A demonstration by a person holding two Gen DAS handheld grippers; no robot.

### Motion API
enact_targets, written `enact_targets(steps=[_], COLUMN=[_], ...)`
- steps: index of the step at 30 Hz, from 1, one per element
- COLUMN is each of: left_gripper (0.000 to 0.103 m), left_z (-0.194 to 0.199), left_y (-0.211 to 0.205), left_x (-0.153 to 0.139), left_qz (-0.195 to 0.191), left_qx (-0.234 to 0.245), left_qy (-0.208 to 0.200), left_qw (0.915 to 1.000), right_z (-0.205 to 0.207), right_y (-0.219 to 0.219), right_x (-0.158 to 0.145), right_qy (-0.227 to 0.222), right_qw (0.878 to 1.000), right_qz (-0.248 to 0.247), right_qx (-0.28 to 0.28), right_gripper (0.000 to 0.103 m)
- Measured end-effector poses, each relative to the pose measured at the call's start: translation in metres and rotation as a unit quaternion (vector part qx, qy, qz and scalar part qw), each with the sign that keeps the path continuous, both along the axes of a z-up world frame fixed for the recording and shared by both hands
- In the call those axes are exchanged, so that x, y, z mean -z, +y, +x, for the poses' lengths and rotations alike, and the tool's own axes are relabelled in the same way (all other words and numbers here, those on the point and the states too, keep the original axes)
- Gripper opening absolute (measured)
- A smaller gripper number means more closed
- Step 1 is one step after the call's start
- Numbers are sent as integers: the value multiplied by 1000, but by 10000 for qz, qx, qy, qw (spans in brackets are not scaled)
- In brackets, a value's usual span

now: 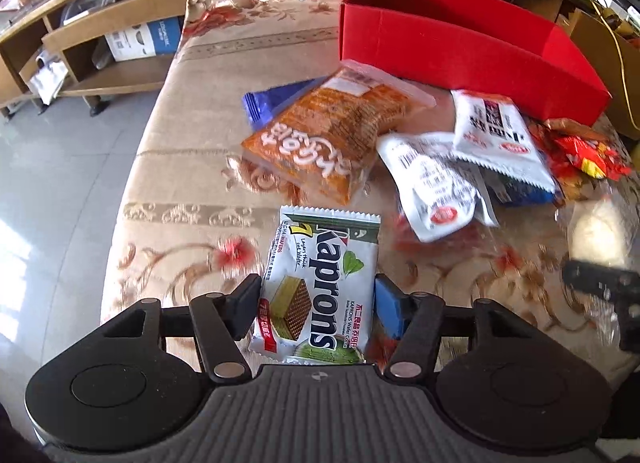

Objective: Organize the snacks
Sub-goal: 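Grasp the Kaprons wafer with the left tool while the right tool grasps the clear-wrapped bun, then carry the wafer with the left tool while the right tool carries the bun into the red box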

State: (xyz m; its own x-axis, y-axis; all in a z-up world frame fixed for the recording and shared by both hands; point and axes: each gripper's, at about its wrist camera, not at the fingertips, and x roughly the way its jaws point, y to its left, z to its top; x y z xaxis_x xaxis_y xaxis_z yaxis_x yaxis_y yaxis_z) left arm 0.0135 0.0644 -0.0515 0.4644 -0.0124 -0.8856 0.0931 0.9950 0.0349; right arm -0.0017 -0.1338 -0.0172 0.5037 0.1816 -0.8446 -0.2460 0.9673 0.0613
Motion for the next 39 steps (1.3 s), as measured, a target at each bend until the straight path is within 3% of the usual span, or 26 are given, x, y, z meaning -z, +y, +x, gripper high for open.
enact_targets(steps=[6,8,9,13,15,20,29,35,39], left_gripper=[73,89,90,83,66,65,65,65,65], left_z=[-3,2,4,-1,-3,-10,-24,3,29], left_y=[-7,-4,-3,2,0,2,-8,-32,-45], left_x=[2,3,4,6,2,-5,-43,-64,-69], left_qz=[186,314,345,103,13,-290,-787,-1000,-945], left_qx=[24,-74,-97,-105,-61,-107,-6,321,364], left_qy=[74,119,136,34,40,107,-260,-611,-840], left_qw=[9998,9994,9993,9999,10000,9995,9966,9926,9913], right_z=[-2,-3,-3,0,2,3,-3,10,29], right_y=[1,2,3,5,7,5,-7,-14,-20], right_x=[-6,-9,-9,-4,-2,-5,-24,-38,-42], right_qy=[-31,-44,-46,16,54,2,-229,-454,-487], right_qw=[10000,10000,10000,10000,9999,10000,9995,9978,9970], right_qz=[-34,-34,-25,-77,-105,-46,152,315,352], right_qx=[13,11,0,22,7,52,181,355,483], right_gripper=[78,78,78,78,78,78,77,76,76])
